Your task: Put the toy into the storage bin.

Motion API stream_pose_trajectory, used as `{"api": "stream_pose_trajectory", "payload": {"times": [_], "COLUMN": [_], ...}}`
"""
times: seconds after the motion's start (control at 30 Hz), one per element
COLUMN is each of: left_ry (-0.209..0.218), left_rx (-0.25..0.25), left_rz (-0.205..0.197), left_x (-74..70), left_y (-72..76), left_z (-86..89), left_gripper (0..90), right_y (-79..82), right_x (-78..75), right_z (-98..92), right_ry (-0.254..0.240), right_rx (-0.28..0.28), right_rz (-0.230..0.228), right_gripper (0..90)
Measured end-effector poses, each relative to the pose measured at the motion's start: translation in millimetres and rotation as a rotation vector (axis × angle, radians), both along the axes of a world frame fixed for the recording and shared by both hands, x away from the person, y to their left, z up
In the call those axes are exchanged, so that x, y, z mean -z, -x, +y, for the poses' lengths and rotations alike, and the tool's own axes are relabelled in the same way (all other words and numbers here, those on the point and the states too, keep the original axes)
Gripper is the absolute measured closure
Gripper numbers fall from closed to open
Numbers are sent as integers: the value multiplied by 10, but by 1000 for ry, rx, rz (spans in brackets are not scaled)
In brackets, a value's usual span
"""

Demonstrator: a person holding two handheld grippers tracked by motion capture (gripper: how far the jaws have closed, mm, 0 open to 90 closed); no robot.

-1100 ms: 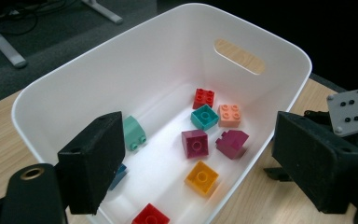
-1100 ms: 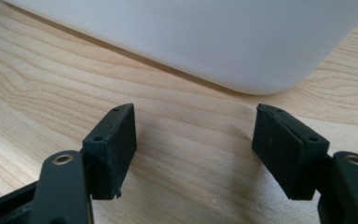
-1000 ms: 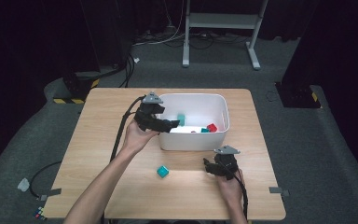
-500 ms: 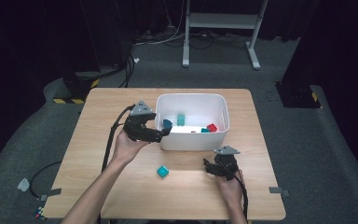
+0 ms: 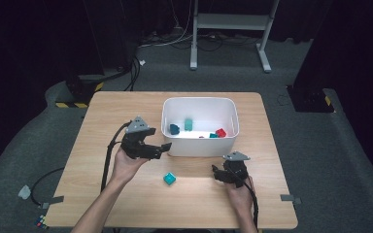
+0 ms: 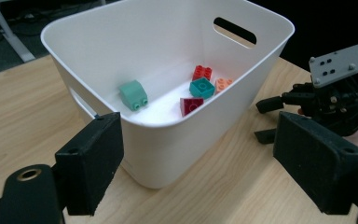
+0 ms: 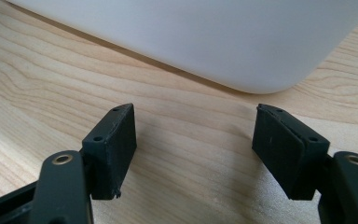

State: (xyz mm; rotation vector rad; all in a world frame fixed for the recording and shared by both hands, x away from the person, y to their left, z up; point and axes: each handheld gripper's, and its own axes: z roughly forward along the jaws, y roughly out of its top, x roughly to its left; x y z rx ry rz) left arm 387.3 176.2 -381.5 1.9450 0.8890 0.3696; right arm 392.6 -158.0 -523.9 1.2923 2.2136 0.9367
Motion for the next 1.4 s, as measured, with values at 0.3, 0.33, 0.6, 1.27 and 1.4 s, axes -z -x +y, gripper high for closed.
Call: {"api": "stream_pose_trajectory", "payload": {"times": [0.3,0.33,0.6,1.27,1.4], "left_ry": [-24,-22,-1,-66,-100], "left_rx": [23,26,7,8,14], "left_rz": [11,11,10,75,88], "left_x": [243,257,399,977,1093], "left_y": [76,96,240,552,531], "left_z": [30,34,105,-30,-112], "left_gripper": [159,160,147,156,170], "right_y": [2,2,2,2,2], "right_x": [0,0,0,0,0], "right_z": [1,1,1,1,1], "right_ry": [-1,-1,-2,-1,-1], "right_rx": [0,0,0,-2,-2], "right_rz": [0,0,1,1,1], "right_gripper": [303,303,303,303,303]}}
